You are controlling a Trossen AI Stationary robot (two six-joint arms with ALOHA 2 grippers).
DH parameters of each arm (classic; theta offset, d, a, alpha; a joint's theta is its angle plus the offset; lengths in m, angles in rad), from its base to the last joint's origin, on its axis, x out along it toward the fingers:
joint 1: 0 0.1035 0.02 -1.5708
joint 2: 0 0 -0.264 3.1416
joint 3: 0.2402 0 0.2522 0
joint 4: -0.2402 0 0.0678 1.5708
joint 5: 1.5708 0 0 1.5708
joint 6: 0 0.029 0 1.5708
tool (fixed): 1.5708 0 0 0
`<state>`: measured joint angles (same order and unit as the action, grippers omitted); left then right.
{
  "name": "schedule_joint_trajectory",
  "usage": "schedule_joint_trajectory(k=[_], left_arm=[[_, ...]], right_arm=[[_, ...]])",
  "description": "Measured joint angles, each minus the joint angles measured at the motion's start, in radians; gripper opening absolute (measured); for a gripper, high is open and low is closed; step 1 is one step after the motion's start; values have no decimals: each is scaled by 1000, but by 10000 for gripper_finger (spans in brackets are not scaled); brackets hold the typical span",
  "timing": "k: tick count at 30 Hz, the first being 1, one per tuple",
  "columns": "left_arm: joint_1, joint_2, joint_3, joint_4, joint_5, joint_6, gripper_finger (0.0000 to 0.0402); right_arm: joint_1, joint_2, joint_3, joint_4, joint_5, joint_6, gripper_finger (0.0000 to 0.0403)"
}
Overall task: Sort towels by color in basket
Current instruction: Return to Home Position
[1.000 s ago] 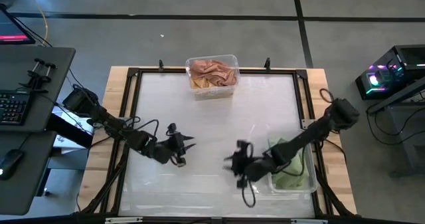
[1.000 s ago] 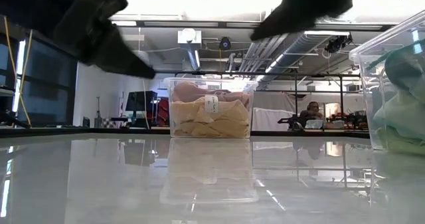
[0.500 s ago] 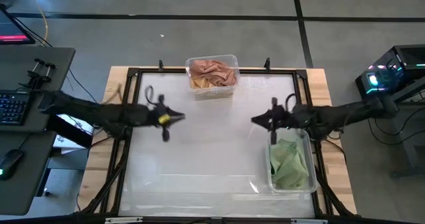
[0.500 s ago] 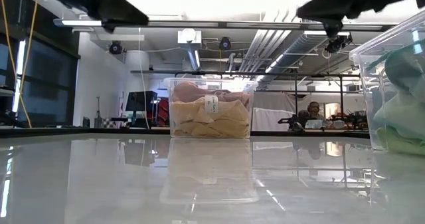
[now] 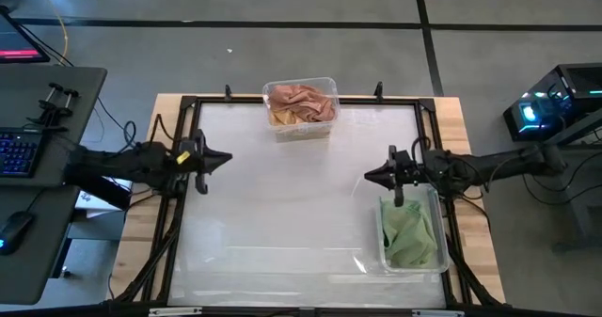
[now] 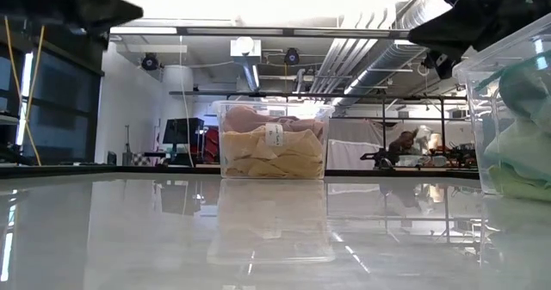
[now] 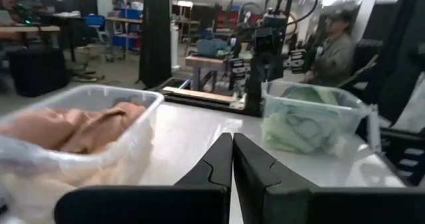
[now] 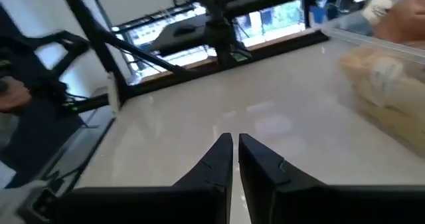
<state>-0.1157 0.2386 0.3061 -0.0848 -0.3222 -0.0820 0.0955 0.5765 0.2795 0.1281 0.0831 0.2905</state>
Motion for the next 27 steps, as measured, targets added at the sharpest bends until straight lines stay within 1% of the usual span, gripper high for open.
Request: schedule_joint_trajectory(k=[5, 9, 13, 15, 17, 22, 27], left_arm=[[-35, -145, -146, 40, 0, -52, 0], [-66, -236, -227, 76, 0, -45, 0], [-74, -232, -268, 111, -7, -42, 0], [-59, -235, -282, 106, -30, -62, 0], [-41, -234, -282, 106, -22, -58, 0], [25, -235, -281, 111, -23, -44, 0], [65, -235, -281, 113, 53, -40, 0]], right_arm=[[20, 1, -29, 38, -4, -2, 22], [34, 0, -67, 144, -8, -33, 22], [49, -11, -97, 212, -58, -88, 22], [47, -32, -106, 213, -61, -97, 22], [47, -57, -119, 213, -60, -112, 22], [40, -195, -155, 208, -47, -126, 22], [40, -338, -204, 196, -23, -126, 22]])
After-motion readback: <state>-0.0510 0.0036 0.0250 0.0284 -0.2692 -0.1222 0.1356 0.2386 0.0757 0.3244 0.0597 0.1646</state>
